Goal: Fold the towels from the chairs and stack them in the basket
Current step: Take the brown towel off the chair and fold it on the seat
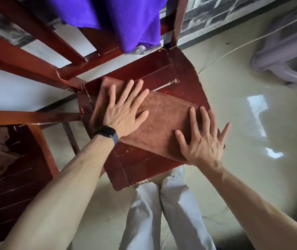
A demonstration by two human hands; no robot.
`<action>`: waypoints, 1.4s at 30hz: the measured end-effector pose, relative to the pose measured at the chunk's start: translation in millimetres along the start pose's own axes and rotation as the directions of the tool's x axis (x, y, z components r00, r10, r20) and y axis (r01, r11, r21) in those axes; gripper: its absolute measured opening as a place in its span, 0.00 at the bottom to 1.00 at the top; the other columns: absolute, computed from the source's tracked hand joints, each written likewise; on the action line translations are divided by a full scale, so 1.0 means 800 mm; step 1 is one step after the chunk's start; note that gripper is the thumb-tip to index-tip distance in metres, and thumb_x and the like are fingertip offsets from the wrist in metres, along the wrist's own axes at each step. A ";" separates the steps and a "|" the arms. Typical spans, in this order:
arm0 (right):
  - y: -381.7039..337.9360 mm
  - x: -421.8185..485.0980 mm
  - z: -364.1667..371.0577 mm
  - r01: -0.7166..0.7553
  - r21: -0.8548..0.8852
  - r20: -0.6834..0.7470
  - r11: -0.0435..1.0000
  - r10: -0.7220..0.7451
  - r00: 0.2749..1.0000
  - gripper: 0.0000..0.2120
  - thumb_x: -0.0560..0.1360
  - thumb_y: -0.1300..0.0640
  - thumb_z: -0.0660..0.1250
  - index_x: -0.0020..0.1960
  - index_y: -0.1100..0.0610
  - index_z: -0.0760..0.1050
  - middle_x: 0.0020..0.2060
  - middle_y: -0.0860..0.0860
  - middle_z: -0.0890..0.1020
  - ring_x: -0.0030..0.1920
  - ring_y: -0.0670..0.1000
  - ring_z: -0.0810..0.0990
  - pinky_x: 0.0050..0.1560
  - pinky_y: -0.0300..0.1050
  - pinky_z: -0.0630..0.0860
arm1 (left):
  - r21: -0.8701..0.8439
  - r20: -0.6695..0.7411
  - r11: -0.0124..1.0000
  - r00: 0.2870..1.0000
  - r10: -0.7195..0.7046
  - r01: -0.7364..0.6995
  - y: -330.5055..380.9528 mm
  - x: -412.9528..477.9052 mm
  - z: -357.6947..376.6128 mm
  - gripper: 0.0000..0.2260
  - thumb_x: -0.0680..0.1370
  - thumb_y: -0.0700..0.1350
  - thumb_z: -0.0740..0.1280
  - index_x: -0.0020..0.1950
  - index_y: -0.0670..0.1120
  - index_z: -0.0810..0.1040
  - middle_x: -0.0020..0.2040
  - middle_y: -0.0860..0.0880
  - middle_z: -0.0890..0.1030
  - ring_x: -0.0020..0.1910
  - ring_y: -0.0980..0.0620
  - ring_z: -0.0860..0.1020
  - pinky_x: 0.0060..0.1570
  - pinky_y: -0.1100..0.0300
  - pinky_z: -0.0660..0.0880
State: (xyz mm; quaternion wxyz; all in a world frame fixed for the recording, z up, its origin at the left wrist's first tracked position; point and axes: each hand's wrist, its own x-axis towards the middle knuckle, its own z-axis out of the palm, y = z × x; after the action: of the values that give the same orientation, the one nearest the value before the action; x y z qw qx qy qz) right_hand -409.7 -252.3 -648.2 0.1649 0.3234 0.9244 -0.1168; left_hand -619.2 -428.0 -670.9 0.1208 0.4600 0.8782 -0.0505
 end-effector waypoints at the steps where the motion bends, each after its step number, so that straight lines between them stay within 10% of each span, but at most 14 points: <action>1: 0.003 -0.027 0.003 -0.029 -0.004 0.026 1.000 0.029 0.999 0.36 0.79 0.31 0.51 0.82 0.45 0.50 0.79 0.52 0.59 0.80 0.56 0.52 0.74 0.73 0.47 | 0.036 -0.003 0.997 0.997 0.074 -0.074 -0.002 0.013 -0.010 0.30 0.81 0.59 0.57 0.81 0.58 0.50 0.82 0.49 0.47 0.81 0.47 0.47 0.73 0.32 0.46; 4: -0.009 -0.097 0.007 -0.081 0.044 0.102 0.996 0.076 0.992 0.34 0.78 0.34 0.56 0.80 0.48 0.59 0.72 0.55 0.68 0.75 0.58 0.63 0.74 0.68 0.54 | 0.023 -0.053 0.998 0.997 0.062 -0.061 0.027 0.032 -0.039 0.34 0.77 0.50 0.63 0.80 0.60 0.53 0.82 0.48 0.48 0.81 0.46 0.49 0.74 0.32 0.48; 7: -0.025 -0.129 0.004 -0.187 0.181 0.162 0.966 0.158 0.974 0.29 0.77 0.36 0.59 0.73 0.49 0.69 0.65 0.55 0.73 0.65 0.58 0.72 0.67 0.59 0.68 | -0.224 -0.047 0.930 0.950 -0.310 0.293 0.076 0.001 -0.051 0.36 0.73 0.46 0.65 0.80 0.59 0.56 0.82 0.48 0.51 0.79 0.44 0.55 0.74 0.35 0.50; 11: -0.027 -0.122 -0.005 -0.451 0.581 0.303 0.678 0.334 0.893 0.20 0.76 0.47 0.70 0.60 0.57 0.70 0.53 0.55 0.77 0.57 0.58 0.75 0.54 0.46 0.68 | -0.553 0.146 0.456 0.620 -0.771 0.697 0.133 -0.106 -0.033 0.27 0.72 0.47 0.65 0.72 0.51 0.70 0.71 0.43 0.69 0.64 0.39 0.71 0.60 0.44 0.69; 17: -0.009 -0.102 0.012 -0.652 0.598 0.545 0.467 0.359 0.758 0.14 0.72 0.48 0.73 0.50 0.54 0.73 0.43 0.52 0.84 0.46 0.56 0.84 0.51 0.53 0.79 | -0.523 0.564 -0.010 0.337 -0.754 0.852 0.166 -0.195 -0.006 0.13 0.76 0.51 0.70 0.56 0.45 0.79 0.57 0.40 0.76 0.55 0.40 0.76 0.57 0.53 0.73; 25: 0.011 -0.138 -0.010 -0.749 0.631 0.712 0.202 0.234 0.663 0.06 0.78 0.57 0.71 0.53 0.58 0.78 0.42 0.54 0.83 0.42 0.51 0.83 0.45 0.44 0.78 | -0.577 0.785 -0.299 0.414 -0.461 0.760 0.150 -0.241 -0.023 0.08 0.79 0.47 0.70 0.51 0.46 0.73 0.43 0.51 0.80 0.38 0.53 0.82 0.34 0.67 0.72; 31: 0.016 -0.212 -0.045 -0.725 0.618 0.685 0.305 0.245 0.687 0.11 0.78 0.60 0.69 0.56 0.53 0.69 0.37 0.58 0.85 0.30 0.51 0.78 0.35 0.44 0.76 | -0.591 0.765 -0.176 0.477 -0.433 0.787 0.154 -0.302 -0.077 0.10 0.76 0.42 0.70 0.45 0.49 0.68 0.35 0.49 0.79 0.33 0.48 0.81 0.37 0.59 0.74; 37: 0.003 -0.211 -0.104 -0.606 0.743 0.591 0.285 0.146 0.793 0.05 0.80 0.61 0.66 0.52 0.55 0.81 0.42 0.58 0.84 0.33 0.51 0.81 0.38 0.42 0.78 | -0.570 0.819 -0.345 0.549 -0.166 0.746 0.115 -0.297 -0.145 0.08 0.77 0.43 0.70 0.54 0.52 0.83 0.45 0.49 0.82 0.36 0.51 0.80 0.46 0.55 0.74; 40: -0.002 -0.170 -0.129 -0.497 0.799 0.523 0.340 0.016 0.852 0.14 0.68 0.60 0.72 0.53 0.52 0.83 0.41 0.52 0.84 0.39 0.49 0.82 0.43 0.41 0.78 | -0.641 0.757 -0.243 0.652 -0.041 0.728 0.078 -0.269 -0.163 0.13 0.75 0.40 0.73 0.58 0.51 0.82 0.40 0.53 0.84 0.40 0.53 0.80 0.42 0.65 0.74; 42: -0.004 -0.134 -0.128 -0.349 0.782 0.405 0.516 0.005 0.914 0.09 0.71 0.56 0.75 0.51 0.49 0.84 0.38 0.45 0.84 0.38 0.45 0.82 0.43 0.40 0.77 | -0.731 0.666 0.053 0.727 -0.165 0.681 0.058 -0.240 -0.157 0.08 0.75 0.45 0.74 0.53 0.52 0.83 0.40 0.57 0.84 0.41 0.57 0.80 0.38 0.69 0.72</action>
State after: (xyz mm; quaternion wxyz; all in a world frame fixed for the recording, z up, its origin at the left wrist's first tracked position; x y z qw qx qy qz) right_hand -356.0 -281.8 -513.1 0.1623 0.4301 0.6684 -0.5847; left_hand -497.0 -529.5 -499.0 0.5358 -0.0330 0.7562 0.3742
